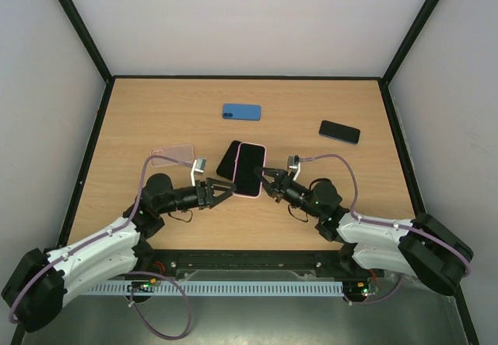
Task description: Put the phone into the phone case
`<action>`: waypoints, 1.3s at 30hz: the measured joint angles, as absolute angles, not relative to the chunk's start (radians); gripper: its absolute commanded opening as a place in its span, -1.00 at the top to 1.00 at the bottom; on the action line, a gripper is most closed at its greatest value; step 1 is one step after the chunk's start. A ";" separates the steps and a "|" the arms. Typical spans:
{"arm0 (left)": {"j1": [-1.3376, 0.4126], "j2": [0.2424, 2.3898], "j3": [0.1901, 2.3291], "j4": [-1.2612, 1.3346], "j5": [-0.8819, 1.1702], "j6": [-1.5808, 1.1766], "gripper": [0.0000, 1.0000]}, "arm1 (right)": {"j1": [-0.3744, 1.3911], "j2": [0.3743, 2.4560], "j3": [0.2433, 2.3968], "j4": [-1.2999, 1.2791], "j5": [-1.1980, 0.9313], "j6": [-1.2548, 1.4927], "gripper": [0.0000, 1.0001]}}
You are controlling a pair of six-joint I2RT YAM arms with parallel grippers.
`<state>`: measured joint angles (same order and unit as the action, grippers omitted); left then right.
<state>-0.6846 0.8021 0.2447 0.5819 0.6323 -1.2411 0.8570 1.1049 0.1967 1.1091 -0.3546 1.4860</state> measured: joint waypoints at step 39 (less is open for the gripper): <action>-0.715 0.888 0.262 0.583 0.582 -1.210 0.95 | 0.857 1.130 0.182 1.058 -0.333 1.455 0.72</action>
